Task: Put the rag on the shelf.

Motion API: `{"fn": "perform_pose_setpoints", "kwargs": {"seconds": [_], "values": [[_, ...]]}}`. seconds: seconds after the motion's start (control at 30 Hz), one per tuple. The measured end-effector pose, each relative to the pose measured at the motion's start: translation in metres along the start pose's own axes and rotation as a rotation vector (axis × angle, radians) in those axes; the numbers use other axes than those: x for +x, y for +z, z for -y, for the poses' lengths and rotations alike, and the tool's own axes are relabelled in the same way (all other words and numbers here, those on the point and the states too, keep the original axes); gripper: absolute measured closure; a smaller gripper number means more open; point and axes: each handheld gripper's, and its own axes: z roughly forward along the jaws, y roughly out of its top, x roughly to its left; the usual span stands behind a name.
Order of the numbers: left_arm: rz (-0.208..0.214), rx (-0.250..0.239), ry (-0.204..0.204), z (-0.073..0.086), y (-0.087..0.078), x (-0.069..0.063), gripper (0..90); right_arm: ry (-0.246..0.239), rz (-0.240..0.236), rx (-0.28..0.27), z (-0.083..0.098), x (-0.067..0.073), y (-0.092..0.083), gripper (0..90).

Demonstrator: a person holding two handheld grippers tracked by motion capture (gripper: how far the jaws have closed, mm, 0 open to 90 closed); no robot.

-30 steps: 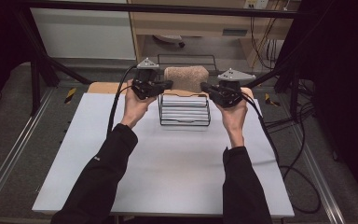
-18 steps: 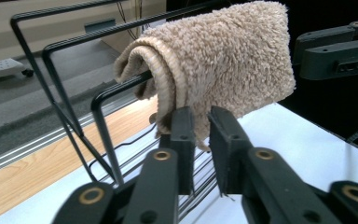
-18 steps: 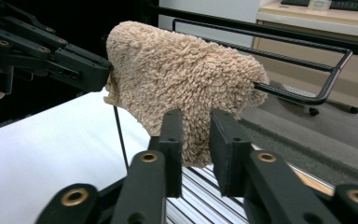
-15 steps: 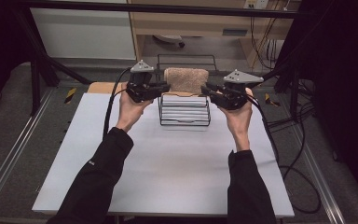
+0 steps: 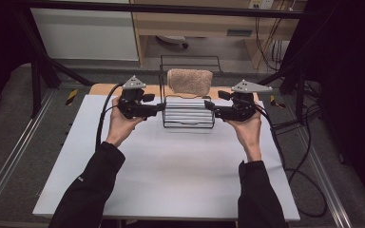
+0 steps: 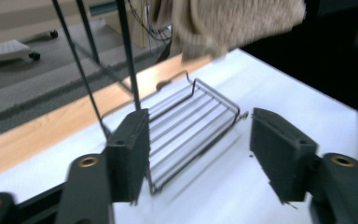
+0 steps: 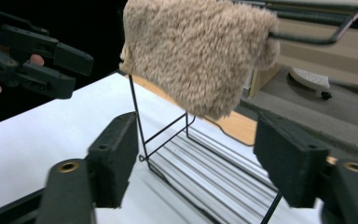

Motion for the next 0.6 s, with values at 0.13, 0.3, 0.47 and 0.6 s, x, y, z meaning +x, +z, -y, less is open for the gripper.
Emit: {"fn": "perform_pose_setpoints", "kwargs": {"seconds": [0.13, 0.3, 0.47, 0.6], "values": [[-0.005, 0.019, 0.007, 0.018, -0.006, 0.002, 29.0, 0.009, -0.002, 0.015, 0.01, 0.0, -0.004, 20.1], [-0.016, 0.042, 0.002, 0.04, -0.01, 0.005, 20.4, 0.029, -0.015, 0.024, 0.023, 0.0, -0.008, 10.8], [-0.019, 0.059, -0.003, 0.062, -0.015, 0.006, 15.0, 0.038, -0.024, 0.045, 0.038, 0.0, -0.011, 5.0], [-0.023, 0.072, -0.007, 0.08, -0.018, 0.006, 13.2, 0.055, -0.041, 0.064, 0.052, -0.001, -0.014, 2.6]]}}
